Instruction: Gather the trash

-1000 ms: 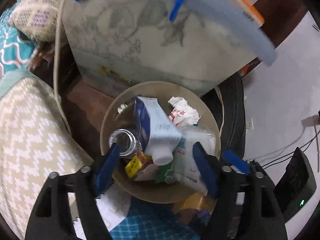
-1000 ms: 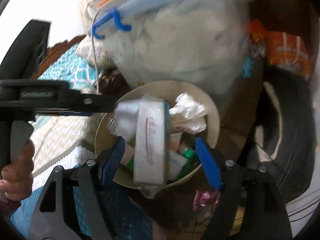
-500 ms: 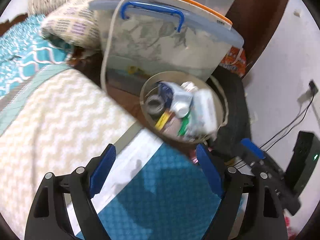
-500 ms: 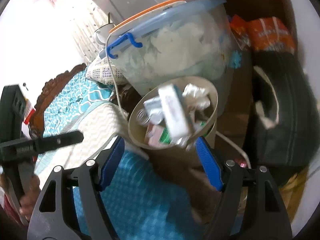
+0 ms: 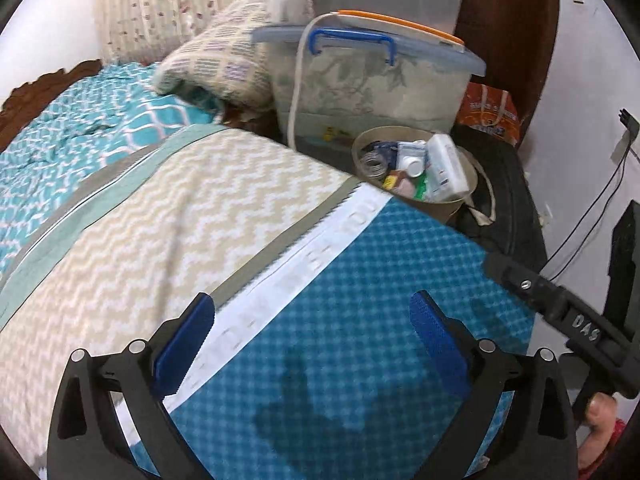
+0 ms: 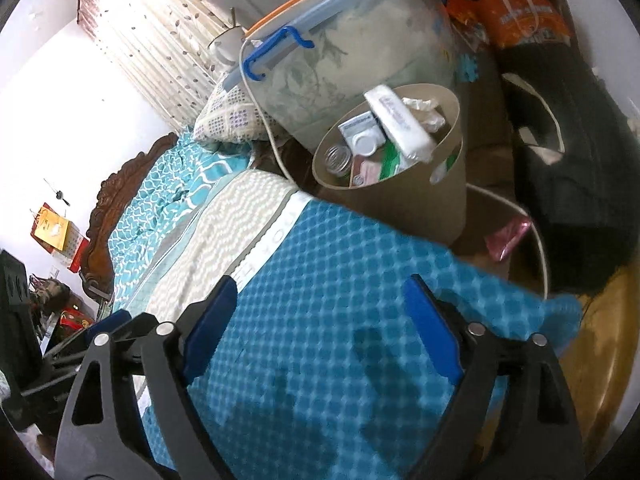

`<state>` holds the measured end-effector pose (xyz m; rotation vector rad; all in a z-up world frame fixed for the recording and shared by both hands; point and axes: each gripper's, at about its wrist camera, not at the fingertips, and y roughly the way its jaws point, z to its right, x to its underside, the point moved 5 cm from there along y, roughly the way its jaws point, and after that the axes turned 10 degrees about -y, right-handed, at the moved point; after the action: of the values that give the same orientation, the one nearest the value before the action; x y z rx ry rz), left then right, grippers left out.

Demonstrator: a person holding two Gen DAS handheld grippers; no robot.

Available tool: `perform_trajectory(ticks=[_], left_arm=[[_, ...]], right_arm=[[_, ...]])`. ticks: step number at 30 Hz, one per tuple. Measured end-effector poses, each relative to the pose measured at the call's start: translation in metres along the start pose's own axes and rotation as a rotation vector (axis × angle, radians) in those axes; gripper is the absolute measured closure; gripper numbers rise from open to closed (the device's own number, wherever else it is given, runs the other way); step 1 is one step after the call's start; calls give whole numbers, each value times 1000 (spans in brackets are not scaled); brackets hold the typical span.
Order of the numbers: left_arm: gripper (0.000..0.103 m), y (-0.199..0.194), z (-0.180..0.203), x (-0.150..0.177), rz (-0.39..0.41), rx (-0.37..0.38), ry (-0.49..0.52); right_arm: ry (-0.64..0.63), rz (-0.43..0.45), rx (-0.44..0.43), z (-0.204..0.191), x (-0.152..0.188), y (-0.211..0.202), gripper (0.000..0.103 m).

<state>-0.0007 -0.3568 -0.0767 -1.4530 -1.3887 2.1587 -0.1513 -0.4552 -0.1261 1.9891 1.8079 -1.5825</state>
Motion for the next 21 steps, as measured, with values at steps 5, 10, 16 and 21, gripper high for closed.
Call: perform_trajectory(ticks=[5, 10, 16, 21], left_arm=[[9, -15, -25, 16, 5, -27, -41], [9, -33, -44, 26, 36, -56, -61], [9, -51, -61, 33, 77, -63, -96], [9, -64, -72, 36, 105, -84, -111]], right_arm=[[3, 3, 4, -19, 10, -12, 13], [-8, 18, 24, -38, 17, -26, 9], [-36, 30, 65, -60, 24, -39, 4], [-58, 37, 90, -77, 29, -46, 4]])
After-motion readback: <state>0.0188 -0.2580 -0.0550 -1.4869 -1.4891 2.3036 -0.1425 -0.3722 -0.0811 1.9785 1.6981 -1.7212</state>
